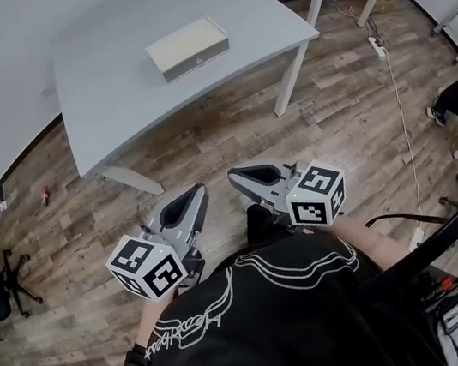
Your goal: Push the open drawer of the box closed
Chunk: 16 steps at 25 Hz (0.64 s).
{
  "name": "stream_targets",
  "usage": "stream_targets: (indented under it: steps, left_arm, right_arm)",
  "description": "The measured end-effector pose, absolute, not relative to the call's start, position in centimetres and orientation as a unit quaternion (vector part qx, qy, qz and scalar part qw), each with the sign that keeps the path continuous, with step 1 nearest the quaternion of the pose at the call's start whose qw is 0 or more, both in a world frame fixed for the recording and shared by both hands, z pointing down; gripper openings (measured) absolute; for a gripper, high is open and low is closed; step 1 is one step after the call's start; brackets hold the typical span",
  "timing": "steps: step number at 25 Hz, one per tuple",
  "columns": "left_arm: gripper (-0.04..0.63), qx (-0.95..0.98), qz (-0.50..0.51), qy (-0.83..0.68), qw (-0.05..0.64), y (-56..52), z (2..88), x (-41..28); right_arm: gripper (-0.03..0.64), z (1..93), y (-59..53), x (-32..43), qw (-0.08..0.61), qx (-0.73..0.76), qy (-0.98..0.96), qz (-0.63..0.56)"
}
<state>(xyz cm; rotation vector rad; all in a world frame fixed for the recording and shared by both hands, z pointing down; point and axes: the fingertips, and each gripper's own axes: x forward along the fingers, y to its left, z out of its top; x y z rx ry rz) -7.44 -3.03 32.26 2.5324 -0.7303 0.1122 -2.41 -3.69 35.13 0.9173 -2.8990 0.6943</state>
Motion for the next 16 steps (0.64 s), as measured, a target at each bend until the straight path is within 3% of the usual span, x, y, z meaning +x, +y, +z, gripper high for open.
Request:
stream_targets:
  steps: [16]
  left_arm:
    - [0.008, 0.930, 0.048, -0.260, 0.257, -0.3, 33.0, -6.9]
  right_arm:
    - [0.009, 35.2, -1.3, -2.2, 0.012, 0.301, -0.927, 0.222]
